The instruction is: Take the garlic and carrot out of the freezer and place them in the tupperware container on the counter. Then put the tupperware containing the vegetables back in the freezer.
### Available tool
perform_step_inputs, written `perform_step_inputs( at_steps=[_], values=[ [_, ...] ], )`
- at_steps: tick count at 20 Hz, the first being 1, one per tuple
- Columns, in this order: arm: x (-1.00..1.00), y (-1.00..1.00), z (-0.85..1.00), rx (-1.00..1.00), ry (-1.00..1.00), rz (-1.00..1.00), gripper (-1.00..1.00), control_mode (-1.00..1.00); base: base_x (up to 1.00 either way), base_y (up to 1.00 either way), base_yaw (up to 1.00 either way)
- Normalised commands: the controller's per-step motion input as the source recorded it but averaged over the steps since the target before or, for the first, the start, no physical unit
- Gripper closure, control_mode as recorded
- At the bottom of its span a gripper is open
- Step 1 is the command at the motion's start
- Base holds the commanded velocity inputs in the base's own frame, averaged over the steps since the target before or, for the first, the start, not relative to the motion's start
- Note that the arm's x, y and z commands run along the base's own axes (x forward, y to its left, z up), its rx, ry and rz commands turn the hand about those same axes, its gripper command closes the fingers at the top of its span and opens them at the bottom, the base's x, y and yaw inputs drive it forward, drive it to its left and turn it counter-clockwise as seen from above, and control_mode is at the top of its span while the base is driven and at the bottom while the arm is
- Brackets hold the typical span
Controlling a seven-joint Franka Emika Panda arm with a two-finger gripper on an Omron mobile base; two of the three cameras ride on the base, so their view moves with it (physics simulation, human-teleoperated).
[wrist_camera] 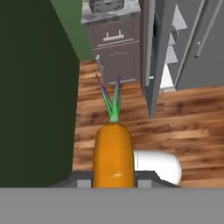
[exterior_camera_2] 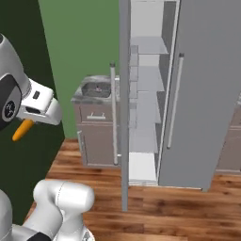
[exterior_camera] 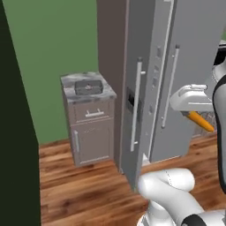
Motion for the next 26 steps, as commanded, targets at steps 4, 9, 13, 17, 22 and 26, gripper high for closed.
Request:
perform_step_inputs(
  at_steps=[4,9,13,17,22,26],
  values=[
    [0.00,0.00,0.00,0.00,0.00,0.00,1.00,1.00,0.48,1.00,-0.10],
    [0.00,0.00,0.00,0.00,0.00,0.00,1.00,1.00,0.97,0.86,-0.15],
    [0.00,0.00,0.00,0.00,0.00,0.00,1.00,1.00,1.00,0.64,-0.20],
    [0.00,0.00,0.00,0.00,0.00,0.00,1.00,1.00,1.00,0.43,-0.30],
    [0.00,0.00,0.00,0.00,0.00,0.00,1.00,1.00,1.00,0.17,-0.31],
    [0.00,0.00,0.00,0.00,0.00,0.00,1.00,1.00,0.95,0.13,-0.25]
  ],
)
